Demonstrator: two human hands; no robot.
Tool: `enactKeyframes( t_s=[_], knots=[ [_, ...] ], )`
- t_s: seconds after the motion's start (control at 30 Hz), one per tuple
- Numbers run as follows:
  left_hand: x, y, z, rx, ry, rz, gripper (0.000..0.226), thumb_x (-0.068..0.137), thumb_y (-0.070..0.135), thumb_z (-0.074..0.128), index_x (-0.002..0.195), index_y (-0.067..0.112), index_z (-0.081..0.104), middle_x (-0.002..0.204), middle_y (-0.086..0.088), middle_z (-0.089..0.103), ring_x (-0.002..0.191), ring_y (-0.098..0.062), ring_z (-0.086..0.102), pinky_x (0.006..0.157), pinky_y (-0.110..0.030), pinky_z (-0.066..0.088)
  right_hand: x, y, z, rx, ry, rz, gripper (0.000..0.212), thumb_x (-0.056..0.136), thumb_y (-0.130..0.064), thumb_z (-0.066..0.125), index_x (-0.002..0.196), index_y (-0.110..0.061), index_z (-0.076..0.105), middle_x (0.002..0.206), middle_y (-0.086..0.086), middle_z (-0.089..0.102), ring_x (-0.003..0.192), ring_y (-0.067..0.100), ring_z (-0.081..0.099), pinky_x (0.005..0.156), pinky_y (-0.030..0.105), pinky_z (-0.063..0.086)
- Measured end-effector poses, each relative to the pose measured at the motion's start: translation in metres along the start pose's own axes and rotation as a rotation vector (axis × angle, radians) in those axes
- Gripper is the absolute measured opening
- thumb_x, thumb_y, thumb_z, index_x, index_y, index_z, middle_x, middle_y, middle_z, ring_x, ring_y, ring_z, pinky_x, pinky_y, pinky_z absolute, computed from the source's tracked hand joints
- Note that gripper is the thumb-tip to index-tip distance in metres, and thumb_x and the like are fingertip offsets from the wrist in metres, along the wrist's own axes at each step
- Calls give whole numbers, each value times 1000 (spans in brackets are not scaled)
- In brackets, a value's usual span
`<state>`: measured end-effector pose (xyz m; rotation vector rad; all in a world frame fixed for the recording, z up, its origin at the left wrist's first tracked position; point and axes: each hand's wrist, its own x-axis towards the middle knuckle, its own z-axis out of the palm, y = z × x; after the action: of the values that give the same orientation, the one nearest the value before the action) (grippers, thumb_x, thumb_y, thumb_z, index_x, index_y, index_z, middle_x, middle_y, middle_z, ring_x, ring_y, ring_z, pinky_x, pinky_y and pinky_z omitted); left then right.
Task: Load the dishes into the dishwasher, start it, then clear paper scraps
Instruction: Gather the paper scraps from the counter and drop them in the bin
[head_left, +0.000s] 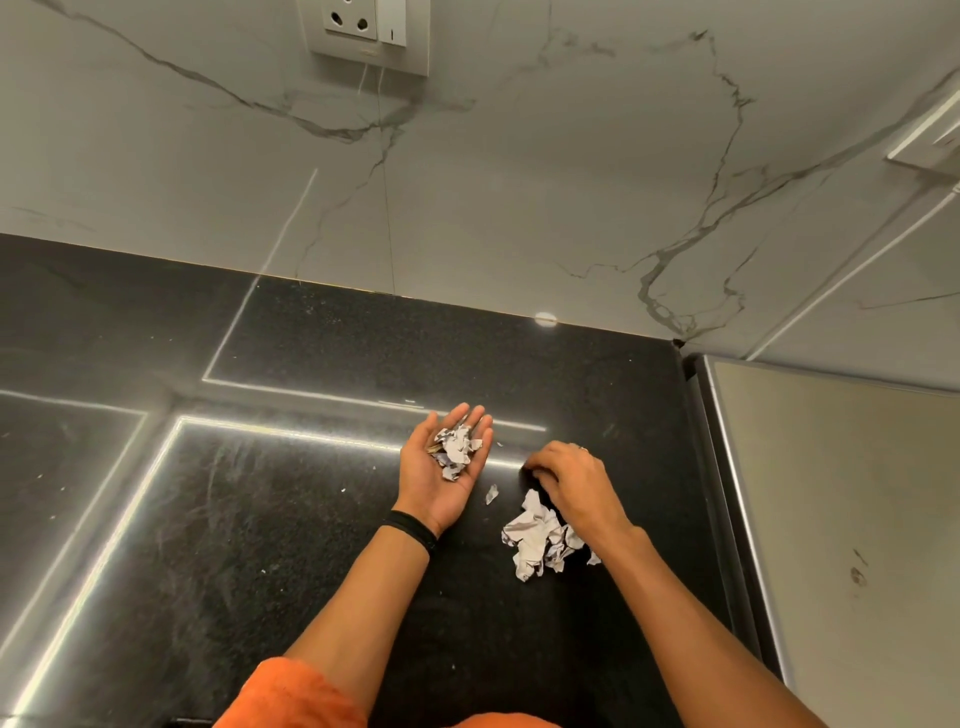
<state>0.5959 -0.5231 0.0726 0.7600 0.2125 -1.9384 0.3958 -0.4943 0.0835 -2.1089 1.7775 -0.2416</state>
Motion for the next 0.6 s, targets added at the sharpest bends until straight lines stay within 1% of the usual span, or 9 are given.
enactKeyframes(
  t_s=[0.07, 0.13, 0.2, 0.27, 0.33, 0.4, 0.5, 0.57, 0.6],
  knots=[
    [0, 3, -2, 5, 4, 17, 40, 104, 32, 49, 125, 1, 65, 130, -21, 67, 124, -34, 63, 97, -44, 55, 0, -4, 3, 131, 45, 67, 20, 90, -10, 70, 106, -22, 77, 100, -9, 71, 92, 6, 67, 91, 28, 54],
    [1, 6, -3, 1, 3, 34, 40, 104, 32, 51, 125, 2, 64, 131, -21, 67, 124, -34, 63, 99, -44, 55, 1, -10, 5, 325, 78, 132, 27, 82, -5, 75, 102, -23, 78, 95, -12, 70, 84, 4, 68, 84, 30, 58],
    [1, 10, -6, -12, 8, 60, 40, 104, 32, 51, 128, 2, 63, 132, -20, 66, 124, -33, 64, 100, -44, 55, 4, -19, 7, 440, 59, 99, 33, 78, -4, 75, 104, -23, 78, 100, -12, 69, 80, 5, 69, 80, 31, 60],
    [0, 13, -9, -16, 14, 74, 41, 104, 33, 51, 129, 2, 63, 131, -20, 67, 121, -33, 66, 100, -43, 55, 5, -28, 7, 392, -55, -34, 38, 81, -6, 74, 114, -24, 76, 112, -12, 67, 80, 6, 69, 79, 27, 59],
    [-2, 15, -12, -17, 16, 80, 42, 104, 33, 51, 130, 2, 62, 132, -20, 66, 120, -33, 66, 99, -43, 55, 6, -33, 9, 206, -189, -191, 40, 86, -8, 70, 122, -24, 72, 120, -12, 63, 85, 5, 66, 81, 21, 55],
    [-4, 17, -13, -21, 21, 86, 43, 103, 32, 51, 131, 1, 62, 132, -20, 66, 122, -33, 65, 100, -44, 54, 8, -32, 12, 57, -256, -288, 37, 88, -11, 67, 122, -23, 72, 122, -10, 62, 94, 5, 62, 85, 23, 52],
    [-6, 17, -12, -17, 24, 93, 43, 104, 33, 51, 130, 1, 63, 131, -21, 67, 126, -33, 63, 103, -42, 53, 8, -31, 14, -28, -266, -348, 23, 89, -15, 67, 109, -21, 75, 110, -6, 66, 93, 8, 60, 84, 29, 52],
    [-5, 16, -11, -8, 26, 85, 42, 104, 33, 50, 128, 1, 64, 132, -21, 66, 127, -34, 61, 108, -42, 50, 7, -32, 16, 22, -218, -298, 17, 84, -14, 68, 98, -19, 76, 98, -6, 68, 83, 5, 58, 79, 29, 52],
    [-4, 14, -10, -2, 28, 77, 42, 104, 33, 50, 127, 1, 64, 132, -21, 66, 127, -34, 61, 110, -42, 47, 6, -32, 17, 101, -160, -230, 15, 81, -13, 70, 93, -20, 77, 93, -7, 69, 79, 4, 59, 78, 30, 53]
  ],
)
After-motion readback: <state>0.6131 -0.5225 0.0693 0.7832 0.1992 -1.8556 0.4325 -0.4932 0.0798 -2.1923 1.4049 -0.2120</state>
